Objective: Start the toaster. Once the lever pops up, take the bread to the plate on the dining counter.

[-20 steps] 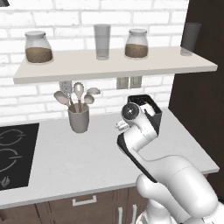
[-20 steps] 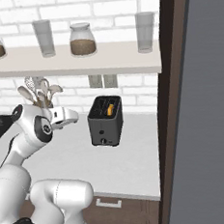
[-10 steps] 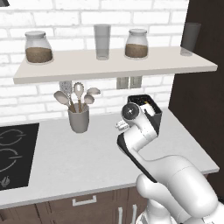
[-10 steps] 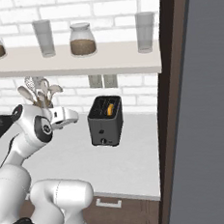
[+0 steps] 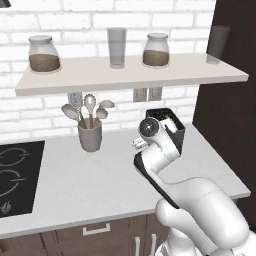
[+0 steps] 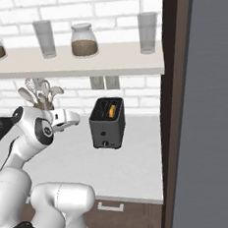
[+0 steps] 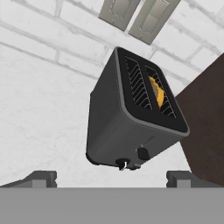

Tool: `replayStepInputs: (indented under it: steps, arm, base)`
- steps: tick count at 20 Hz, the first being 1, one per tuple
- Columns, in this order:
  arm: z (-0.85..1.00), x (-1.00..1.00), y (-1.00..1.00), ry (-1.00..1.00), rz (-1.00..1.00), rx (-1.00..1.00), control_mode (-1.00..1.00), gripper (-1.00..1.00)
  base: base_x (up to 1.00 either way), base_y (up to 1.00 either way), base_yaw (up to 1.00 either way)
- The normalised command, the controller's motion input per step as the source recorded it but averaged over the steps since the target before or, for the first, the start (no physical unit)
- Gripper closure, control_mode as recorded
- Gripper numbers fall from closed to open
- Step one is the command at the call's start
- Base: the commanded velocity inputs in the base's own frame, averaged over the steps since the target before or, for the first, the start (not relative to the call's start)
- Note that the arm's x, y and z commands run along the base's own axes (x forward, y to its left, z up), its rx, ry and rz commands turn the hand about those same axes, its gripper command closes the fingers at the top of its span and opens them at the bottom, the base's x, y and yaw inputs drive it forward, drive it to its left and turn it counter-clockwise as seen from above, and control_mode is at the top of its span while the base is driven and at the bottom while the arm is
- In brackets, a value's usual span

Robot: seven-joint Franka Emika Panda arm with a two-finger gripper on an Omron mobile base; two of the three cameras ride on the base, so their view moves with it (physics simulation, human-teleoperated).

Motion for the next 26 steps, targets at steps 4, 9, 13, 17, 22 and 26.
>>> replayStepInputs:
  steps: [4, 9, 13, 17, 22, 26]
  arm:
    - [0.0, 0.0, 0.0, 0.0, 0.0, 0.0, -1.0, -1.0]
    - [0.0, 0.0, 0.0, 0.0, 0.0, 0.0, -1.0, -1.0]
    - [0.0, 0.0, 0.0, 0.0, 0.0, 0.0, -1.0, -1.0]
    - [0.0, 0.0, 0.0, 0.0, 0.0, 0.0, -1.0, -1.0]
    - [0.0, 0.0, 0.0, 0.0, 0.0, 0.0, -1.0, -1.0]
    - [0.0, 0.0, 0.0, 0.0, 0.0, 0.0, -1.0, -1.0]
  base:
    - [0.0, 0.0, 0.0]
    - [0.0, 0.0, 0.0]
    - [0.0, 0.0, 0.0]
    - [0.0, 0.0, 0.0]
    - [0.0, 0.0, 0.0]
    - [0.0, 0.0, 0.0]
